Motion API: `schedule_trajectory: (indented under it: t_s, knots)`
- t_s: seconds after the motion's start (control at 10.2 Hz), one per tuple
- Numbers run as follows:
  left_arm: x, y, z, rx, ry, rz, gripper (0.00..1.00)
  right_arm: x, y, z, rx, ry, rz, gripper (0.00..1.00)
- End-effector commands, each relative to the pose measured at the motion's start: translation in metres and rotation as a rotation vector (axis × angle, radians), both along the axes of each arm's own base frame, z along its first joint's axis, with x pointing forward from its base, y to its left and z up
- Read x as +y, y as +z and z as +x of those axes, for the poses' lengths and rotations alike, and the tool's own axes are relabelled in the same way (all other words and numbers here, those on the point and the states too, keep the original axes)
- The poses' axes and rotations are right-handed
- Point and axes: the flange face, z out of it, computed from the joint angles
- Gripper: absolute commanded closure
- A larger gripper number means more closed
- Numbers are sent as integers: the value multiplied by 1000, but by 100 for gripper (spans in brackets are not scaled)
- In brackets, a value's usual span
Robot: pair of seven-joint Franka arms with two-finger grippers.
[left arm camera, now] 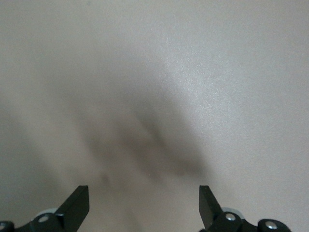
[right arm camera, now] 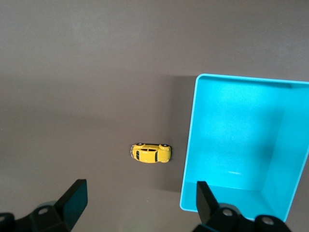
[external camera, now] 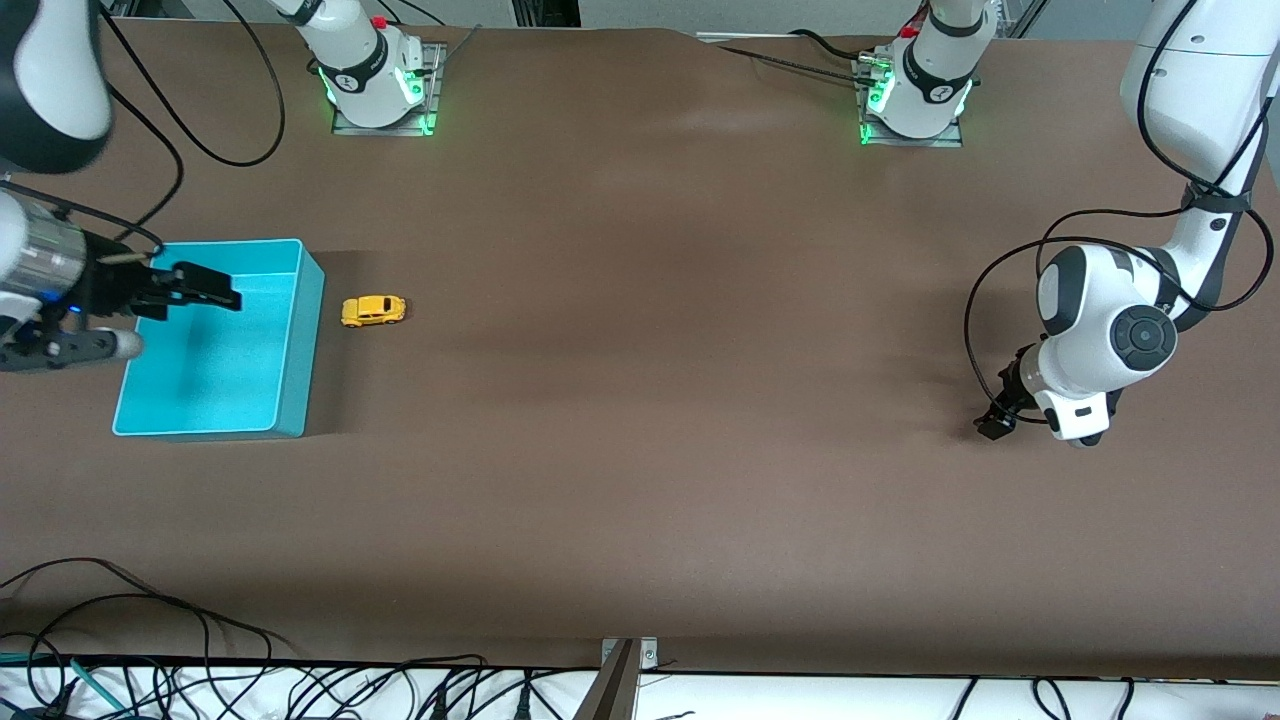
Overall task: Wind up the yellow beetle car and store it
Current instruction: 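Move the right gripper over the car beside the cyan bin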
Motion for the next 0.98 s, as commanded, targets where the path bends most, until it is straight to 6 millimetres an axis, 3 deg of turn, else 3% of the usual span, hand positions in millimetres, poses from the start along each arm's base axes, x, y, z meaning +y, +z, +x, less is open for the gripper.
schedule_trajectory:
  t_s: [0.0, 0.2, 0.29, 0.49, 0.59, 0.88]
  knots:
    - [2, 9, 0, -1, -14, -17, 0, 16, -25, -12, -2, 82, -2, 0]
    - [2, 9, 0, -2, -15, -16, 0, 38, -57, -23, 8, 167, -31, 0]
    - [1, 10, 0, -2, -16, -17, 0, 57, -76, -38, 26, 240, -21, 0]
    - [2, 13, 3, -11, -48, -20, 0, 72, -110, -69, 16, 439, -1, 0]
    - [-1, 13, 4, -9, -57, -19, 0, 69, -126, -73, 2, 564, 22, 0]
    - [-3, 13, 3, 5, -107, -21, 0, 36, -173, -84, -92, 969, 78, 0]
